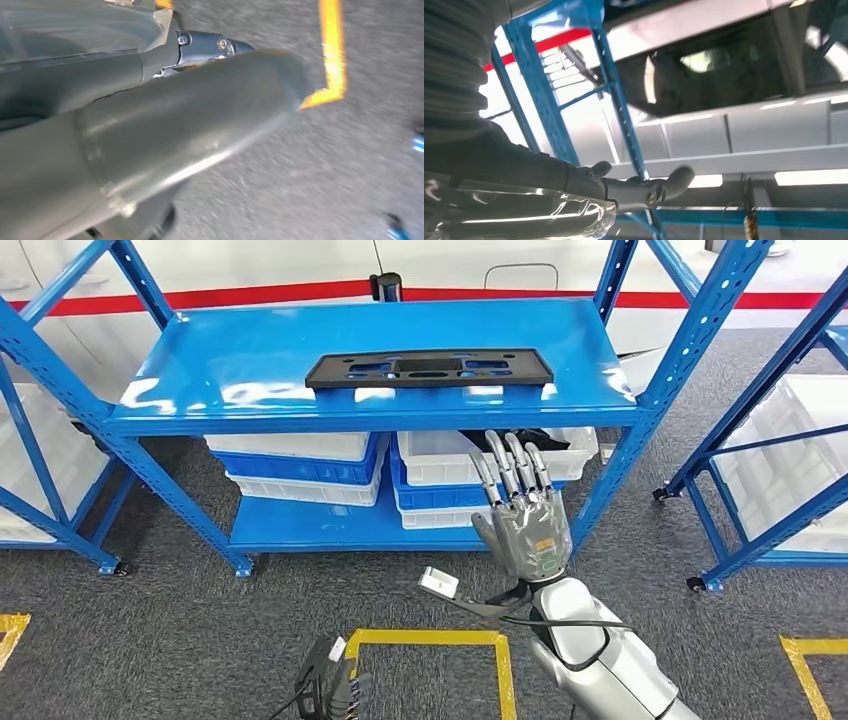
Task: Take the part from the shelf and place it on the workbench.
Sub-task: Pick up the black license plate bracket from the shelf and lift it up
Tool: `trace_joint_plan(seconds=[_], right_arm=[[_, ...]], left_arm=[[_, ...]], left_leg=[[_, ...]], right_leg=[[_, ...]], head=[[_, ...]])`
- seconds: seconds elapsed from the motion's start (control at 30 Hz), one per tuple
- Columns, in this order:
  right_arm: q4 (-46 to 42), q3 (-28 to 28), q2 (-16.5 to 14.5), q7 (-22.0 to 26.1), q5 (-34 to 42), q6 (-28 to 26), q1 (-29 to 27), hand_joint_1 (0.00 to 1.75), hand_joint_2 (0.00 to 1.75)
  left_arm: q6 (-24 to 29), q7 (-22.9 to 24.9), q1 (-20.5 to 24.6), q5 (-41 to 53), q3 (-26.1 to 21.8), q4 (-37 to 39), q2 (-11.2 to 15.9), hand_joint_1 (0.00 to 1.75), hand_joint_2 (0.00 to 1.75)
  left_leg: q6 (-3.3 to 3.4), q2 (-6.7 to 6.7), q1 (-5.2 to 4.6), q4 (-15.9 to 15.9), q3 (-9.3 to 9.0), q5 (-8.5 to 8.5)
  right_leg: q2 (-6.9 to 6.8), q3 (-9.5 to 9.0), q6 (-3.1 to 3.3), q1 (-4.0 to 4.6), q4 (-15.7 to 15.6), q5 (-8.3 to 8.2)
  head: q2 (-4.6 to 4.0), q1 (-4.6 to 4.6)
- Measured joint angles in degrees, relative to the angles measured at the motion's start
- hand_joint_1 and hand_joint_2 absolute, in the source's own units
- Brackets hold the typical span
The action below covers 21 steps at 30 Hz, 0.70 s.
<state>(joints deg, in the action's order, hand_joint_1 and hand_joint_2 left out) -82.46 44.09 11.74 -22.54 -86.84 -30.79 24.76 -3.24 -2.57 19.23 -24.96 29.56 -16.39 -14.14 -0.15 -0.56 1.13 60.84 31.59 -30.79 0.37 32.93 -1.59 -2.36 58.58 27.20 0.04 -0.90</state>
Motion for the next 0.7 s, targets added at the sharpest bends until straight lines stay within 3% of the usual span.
trace_joint_plan(seconds=[0.1,0.13,0.17,0.2,0.23,0.3,0.37,0.43,0.5,0.6,0.67,0.7], right_arm=[[1.5,0.5,0.0,-2.1,-2.3,0.2,2.2,0.0,1.75],[1.9,0.6,0.1,-2.4,-2.7,0.2,2.4,0.0,1.75],[2.2,0.6,0.1,-2.4,-2.9,0.2,2.5,0.0,1.75],[2.5,0.6,0.0,-2.4,-3.1,0.2,2.6,0.0,1.75],[2.7,0.6,0.0,-2.3,-3.1,0.2,2.7,0.0,1.75],[3.0,0.6,-0.1,-2.2,-3.2,0.2,3.0,0.0,1.75],[3.3,0.6,-0.2,-2.1,-3.2,0.2,3.3,0.0,1.75],[3.4,0.5,-0.2,-1.7,-3.2,0.4,3.6,0.0,1.75],[3.7,0.5,-0.2,-1.1,-3.2,0.5,4.1,0.0,1.75],[4.1,0.5,-0.3,-0.5,-3.2,0.7,4.5,0.0,1.75],[4.4,0.5,-0.3,-0.3,-3.2,0.8,4.5,0.0,1.75],[4.6,0.4,-0.3,-0.2,-3.2,0.8,4.5,0.0,1.75]], left_arm=[[-0.7,0.2,0.7,0.4,0.3,0.0,-0.4,0.0,0.0],[-0.9,0.2,0.7,0.5,0.4,0.0,-0.5,0.0,0.0],[-0.9,0.2,0.7,0.5,0.4,0.0,-0.5,0.0,0.0],[-0.9,0.3,0.8,0.5,0.4,0.0,-0.5,0.0,0.0],[-0.9,0.2,0.8,0.5,0.4,0.0,-0.6,0.0,0.0],[-1.0,0.2,1.0,0.5,0.4,0.0,-0.6,0.0,0.0],[-1.0,0.2,1.1,0.5,0.4,0.0,-0.7,0.0,0.0],[-1.0,0.1,1.3,0.5,0.4,0.0,-0.8,0.0,0.0],[-1.0,0.0,1.5,0.4,0.4,0.0,-1.0,0.0,0.0],[-1.1,-0.1,1.6,0.3,0.4,0.0,-1.1,0.0,0.0],[-1.2,-0.1,1.5,0.3,0.4,0.0,-1.2,0.0,0.0],[-1.3,-0.1,1.5,0.3,0.5,0.0,-1.2,0.0,0.0]], left_leg=[[-0.21,0.41,-0.01,11.9,8.42,-2.52],[-0.03,0.41,-0.04,14.0,10.72,-1.92],[0.33,0.4,-0.13,13.7,11.86,-0.06],[0.91,0.38,-0.32,11.2,11.84,2.93],[1.72,0.35,-0.65,7.1,11.0,6.33],[3.34,0.48,-1.41,0.7,8.66,9.96],[4.34,0.64,-1.97,-1.8,7.07,9.35],[4.71,0.53,-2.08,-3.8,5.37,8.66],[4.78,0.35,-1.84,-5.1,3.43,8.12],[4.55,0.04,-1.72,-5.4,1.51,6.65],[4.15,-0.22,-1.69,-5.4,0.02,5.33],[3.9,-0.33,-1.62,-5.4,-0.92,4.58]], right_leg=[[0.01,-1.01,1.11,0.48,0.0,0.99],[0.07,-1.48,1.28,0.68,0.0,1.42],[0.16,-2.1,1.37,0.87,0.0,1.9],[0.25,-2.89,1.4,1.08,-0.1,2.46],[0.33,-3.74,1.4,1.25,-0.1,3.07],[0.39,-5.21,1.17,1.53,-0.7,4.08],[0.33,-6.2,0.47,1.63,-1.5,4.21],[0.05,-6.33,-0.67,1.72,-0.7,3.54],[-0.21,-3.59,-1.19,1.82,4.2,3.16],[-0.29,4.06,-0.61,1.74,13.6,5.55],[-0.3,7.04,-0.93,1.49,14.0,6.81],[-0.32,7.26,-1.49,1.27,11.6,5.92]], head=[[0.0,-0.08],[0.0,-0.09],[0.0,-0.1],[0.0,-0.09],[0.0,-0.11],[0.0,0.05],[0.0,-0.06],[0.0,-0.31],[-0.01,-0.24],[0.0,0.03],[0.0,0.1],[0.0,0.12]])
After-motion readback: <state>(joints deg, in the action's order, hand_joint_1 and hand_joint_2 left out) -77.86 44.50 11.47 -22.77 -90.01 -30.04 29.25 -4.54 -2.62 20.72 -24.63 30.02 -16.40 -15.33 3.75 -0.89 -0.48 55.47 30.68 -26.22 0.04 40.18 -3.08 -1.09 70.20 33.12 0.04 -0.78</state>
